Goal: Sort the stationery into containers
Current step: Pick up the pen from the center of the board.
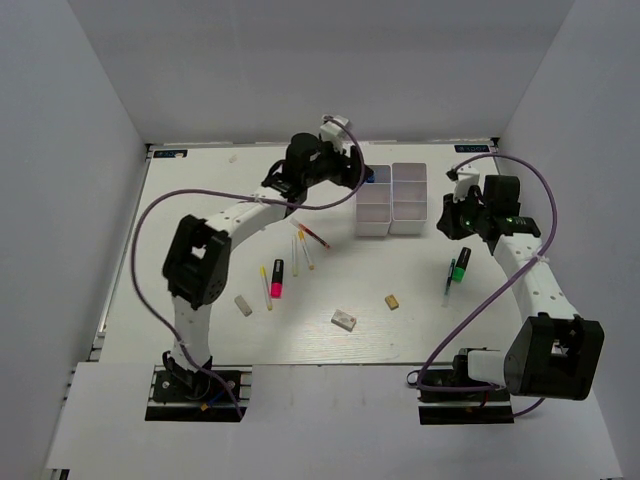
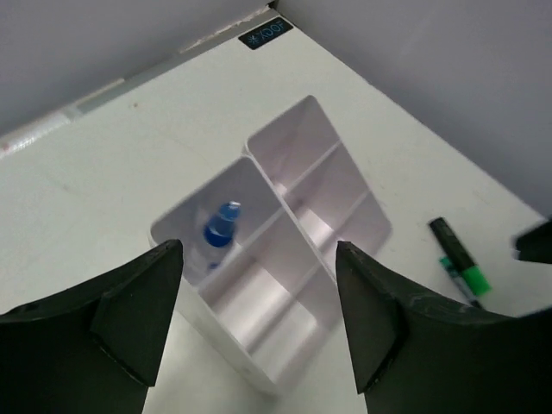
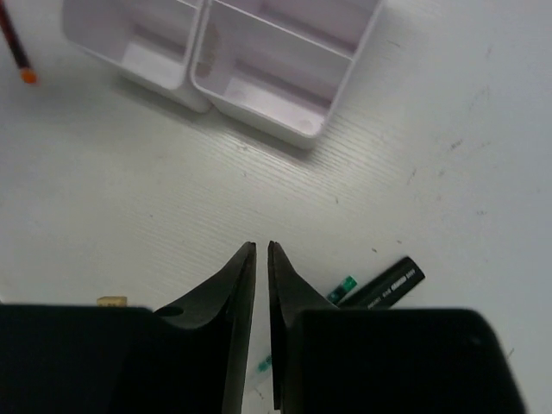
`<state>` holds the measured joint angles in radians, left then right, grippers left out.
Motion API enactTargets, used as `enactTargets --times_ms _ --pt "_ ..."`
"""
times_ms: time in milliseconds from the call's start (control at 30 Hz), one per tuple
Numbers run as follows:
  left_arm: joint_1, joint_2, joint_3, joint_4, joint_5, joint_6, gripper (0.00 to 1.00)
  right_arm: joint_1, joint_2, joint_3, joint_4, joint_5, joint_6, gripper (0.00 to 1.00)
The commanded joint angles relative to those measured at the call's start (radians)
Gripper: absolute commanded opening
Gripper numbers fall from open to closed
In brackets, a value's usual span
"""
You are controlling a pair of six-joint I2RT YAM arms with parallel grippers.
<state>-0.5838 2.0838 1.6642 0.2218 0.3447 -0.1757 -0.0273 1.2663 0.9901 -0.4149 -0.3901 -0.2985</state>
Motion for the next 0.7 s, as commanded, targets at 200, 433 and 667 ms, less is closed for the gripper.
enactTargets --times_ms 200,433,667 --pt "0.022 -0.601 -0.48 -0.293 -0.302 -0.346 0.99 -0.04 0.056 -0.025 -0.128 0.267 0.085 0.39" --pt "0.022 -0.798 -0.722 -0.42 -0.44 -0.487 0.99 -0.08 0.211 0.03 -0.206 0.31 0.128 0.43" --pt "0.022 -0.976 -0.914 -0.463 -0.461 -0.556 0.99 -0.105 0.315 0.107 -0.219 0.344 0.168 0.46"
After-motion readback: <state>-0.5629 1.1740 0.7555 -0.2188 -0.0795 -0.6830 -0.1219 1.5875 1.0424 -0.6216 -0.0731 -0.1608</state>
